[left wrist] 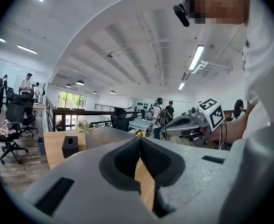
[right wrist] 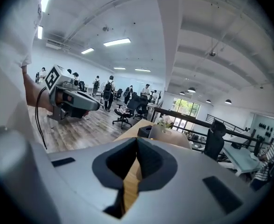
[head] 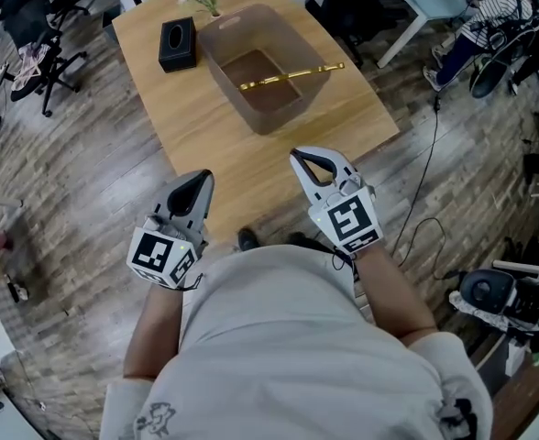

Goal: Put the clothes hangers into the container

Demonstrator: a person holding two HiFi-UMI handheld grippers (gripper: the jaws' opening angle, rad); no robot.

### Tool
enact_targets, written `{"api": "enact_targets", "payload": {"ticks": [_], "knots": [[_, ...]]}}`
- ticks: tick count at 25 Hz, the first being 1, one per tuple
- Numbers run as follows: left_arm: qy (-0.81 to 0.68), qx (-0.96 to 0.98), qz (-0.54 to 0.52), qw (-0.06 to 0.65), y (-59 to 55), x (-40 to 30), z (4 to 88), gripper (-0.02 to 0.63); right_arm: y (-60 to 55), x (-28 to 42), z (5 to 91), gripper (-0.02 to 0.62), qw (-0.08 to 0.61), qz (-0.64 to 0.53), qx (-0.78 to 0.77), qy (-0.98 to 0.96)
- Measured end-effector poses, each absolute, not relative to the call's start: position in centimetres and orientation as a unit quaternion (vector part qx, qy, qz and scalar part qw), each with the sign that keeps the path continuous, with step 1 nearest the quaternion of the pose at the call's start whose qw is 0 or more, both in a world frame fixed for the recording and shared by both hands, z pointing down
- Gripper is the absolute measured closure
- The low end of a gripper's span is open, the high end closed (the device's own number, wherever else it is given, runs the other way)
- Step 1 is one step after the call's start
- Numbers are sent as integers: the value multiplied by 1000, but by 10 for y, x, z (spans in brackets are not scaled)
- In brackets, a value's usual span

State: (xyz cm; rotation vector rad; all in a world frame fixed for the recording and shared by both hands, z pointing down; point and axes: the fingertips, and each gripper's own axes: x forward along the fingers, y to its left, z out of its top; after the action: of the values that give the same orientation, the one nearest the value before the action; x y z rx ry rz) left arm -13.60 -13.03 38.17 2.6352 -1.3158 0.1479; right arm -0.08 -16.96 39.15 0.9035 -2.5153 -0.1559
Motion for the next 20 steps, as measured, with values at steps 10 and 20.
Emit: {"api": "enact_targets", "payload": {"ticks": [10, 20], "knots": [[-449, 885, 59, 104, -122, -59, 381, 600, -156, 71, 389, 589, 217, -46, 313, -924], [-469, 874, 73, 102, -96, -9, 383, 600, -136, 117, 382, 589, 192, -47, 289, -937]]}}
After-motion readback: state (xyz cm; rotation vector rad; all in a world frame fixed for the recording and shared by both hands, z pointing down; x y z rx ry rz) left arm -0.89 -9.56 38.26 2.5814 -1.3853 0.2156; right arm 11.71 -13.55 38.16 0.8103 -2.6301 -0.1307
